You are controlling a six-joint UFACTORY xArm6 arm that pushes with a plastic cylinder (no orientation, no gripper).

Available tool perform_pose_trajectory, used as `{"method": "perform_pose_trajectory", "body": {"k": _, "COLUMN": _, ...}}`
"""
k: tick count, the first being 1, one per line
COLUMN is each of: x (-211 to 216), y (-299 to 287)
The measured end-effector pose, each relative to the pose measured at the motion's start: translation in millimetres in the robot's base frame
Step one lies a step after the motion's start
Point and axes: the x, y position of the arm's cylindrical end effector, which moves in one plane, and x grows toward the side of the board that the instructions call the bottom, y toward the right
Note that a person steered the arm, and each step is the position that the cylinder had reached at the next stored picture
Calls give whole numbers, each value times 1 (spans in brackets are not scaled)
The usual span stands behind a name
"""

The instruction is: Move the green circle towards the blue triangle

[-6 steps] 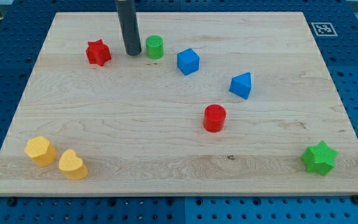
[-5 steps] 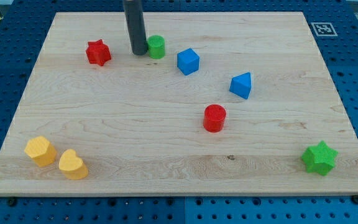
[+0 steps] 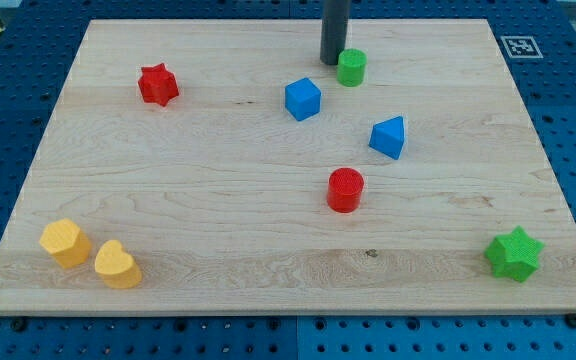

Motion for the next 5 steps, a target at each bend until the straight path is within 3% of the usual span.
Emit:
{"method": "perform_pose_trajectory", "body": {"k": 3, "x": 2, "y": 25}}
{"method": "perform_pose_trajectory", "body": {"k": 5, "x": 50, "y": 31}}
